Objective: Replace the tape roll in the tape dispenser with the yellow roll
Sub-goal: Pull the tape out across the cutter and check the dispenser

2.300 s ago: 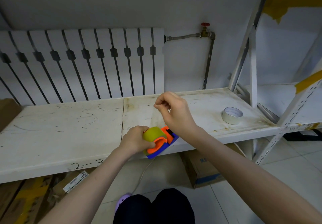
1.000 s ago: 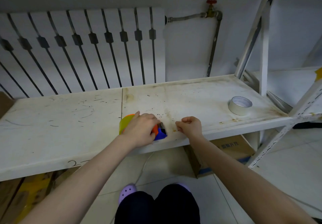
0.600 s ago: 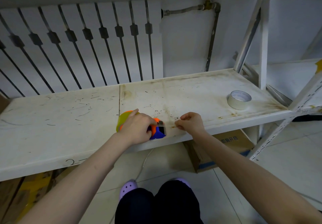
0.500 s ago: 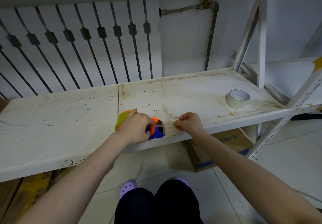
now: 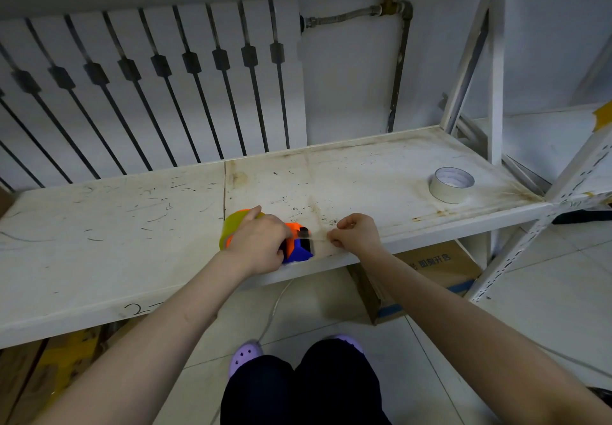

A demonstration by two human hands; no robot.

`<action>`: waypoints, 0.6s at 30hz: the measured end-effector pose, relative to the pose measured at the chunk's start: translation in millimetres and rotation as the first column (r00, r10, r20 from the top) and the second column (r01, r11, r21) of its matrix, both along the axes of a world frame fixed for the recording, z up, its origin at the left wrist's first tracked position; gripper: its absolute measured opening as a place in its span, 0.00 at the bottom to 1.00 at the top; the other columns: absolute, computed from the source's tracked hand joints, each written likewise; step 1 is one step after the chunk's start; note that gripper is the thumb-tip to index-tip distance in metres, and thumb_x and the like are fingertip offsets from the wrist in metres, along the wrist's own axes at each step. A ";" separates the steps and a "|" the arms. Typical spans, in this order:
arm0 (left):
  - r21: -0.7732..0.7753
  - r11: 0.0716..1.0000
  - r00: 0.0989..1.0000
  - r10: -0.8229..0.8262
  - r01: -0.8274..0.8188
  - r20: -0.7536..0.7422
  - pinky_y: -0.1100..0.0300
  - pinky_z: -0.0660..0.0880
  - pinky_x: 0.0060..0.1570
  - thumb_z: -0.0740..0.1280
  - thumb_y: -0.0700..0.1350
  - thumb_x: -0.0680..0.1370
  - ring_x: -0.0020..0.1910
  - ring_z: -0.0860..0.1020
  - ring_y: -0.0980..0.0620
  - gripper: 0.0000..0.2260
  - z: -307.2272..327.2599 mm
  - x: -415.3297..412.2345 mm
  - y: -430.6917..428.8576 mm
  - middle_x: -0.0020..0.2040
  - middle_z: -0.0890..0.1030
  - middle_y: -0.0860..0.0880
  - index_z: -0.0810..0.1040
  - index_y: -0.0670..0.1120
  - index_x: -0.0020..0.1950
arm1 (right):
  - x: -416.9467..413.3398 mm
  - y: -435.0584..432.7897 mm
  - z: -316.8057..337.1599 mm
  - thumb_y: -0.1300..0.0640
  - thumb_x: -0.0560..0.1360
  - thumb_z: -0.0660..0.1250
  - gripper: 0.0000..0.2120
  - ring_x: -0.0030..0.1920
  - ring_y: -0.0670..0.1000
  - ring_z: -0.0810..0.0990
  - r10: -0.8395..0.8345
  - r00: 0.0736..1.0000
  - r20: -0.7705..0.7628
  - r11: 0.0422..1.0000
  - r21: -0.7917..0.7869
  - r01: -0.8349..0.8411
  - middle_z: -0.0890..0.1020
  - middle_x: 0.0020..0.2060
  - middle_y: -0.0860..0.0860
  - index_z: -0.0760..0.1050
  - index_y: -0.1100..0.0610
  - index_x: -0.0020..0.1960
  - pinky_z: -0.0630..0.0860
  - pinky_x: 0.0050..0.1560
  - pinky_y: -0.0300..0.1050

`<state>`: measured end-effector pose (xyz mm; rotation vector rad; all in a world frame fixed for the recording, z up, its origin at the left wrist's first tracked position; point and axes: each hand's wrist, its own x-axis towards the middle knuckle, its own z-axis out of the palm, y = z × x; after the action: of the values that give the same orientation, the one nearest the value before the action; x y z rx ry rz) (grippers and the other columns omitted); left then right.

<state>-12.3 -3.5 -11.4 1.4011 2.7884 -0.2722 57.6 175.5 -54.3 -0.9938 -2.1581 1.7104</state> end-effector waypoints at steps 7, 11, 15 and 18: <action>-0.147 0.988 0.995 -0.063 0.052 -0.074 0.46 0.51 0.73 0.60 0.43 0.73 0.65 0.71 0.49 0.19 1.1 1.5 0.5 0.60 0.79 0.51 0.73 0.50 0.63 | -3.0 -4.7 -5.6 0.64 0.68 0.71 0.08 0.36 0.48 0.79 -0.017 0.990 -0.141 0.989 0.146 0.038 0.79 0.36 0.52 0.74 0.58 0.45 0.77 0.39 0.38; -0.243 0.968 0.979 -0.105 0.060 -0.174 0.44 0.52 0.73 0.61 0.43 0.75 0.70 0.67 0.48 0.22 -0.9 6.1 3.5 0.67 0.74 0.49 0.68 0.47 0.70 | -3.0 -8.6 -3.7 0.62 0.71 0.70 0.07 0.37 0.46 0.76 0.005 0.963 -0.271 0.964 0.258 0.068 0.76 0.37 0.49 0.72 0.56 0.44 0.73 0.38 0.34; -0.288 0.955 0.960 -0.137 0.063 -0.245 0.42 0.51 0.73 0.61 0.44 0.75 0.72 0.65 0.45 0.26 -5.2 10.4 1.3 0.71 0.70 0.46 0.62 0.44 0.74 | -5.5 -9.0 -6.3 0.62 0.71 0.70 0.07 0.38 0.47 0.76 -0.025 0.971 -0.238 0.975 0.209 0.077 0.76 0.37 0.49 0.72 0.56 0.44 0.72 0.38 0.33; -0.312 0.949 0.952 -0.142 0.052 -0.272 0.40 0.50 0.73 0.62 0.45 0.75 0.72 0.63 0.44 0.28 -6.9 13.0 1.2 0.72 0.69 0.44 0.59 0.42 0.75 | -7.0 -9.3 -12.2 0.63 0.69 0.71 0.08 0.40 0.50 0.79 -0.085 0.980 -0.179 0.991 0.085 0.102 0.79 0.39 0.52 0.73 0.56 0.43 0.76 0.40 0.37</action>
<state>0.7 -2.3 -18.4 1.5297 2.7302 -0.9368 50.7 166.1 -66.5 -0.8713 -2.0271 1.5754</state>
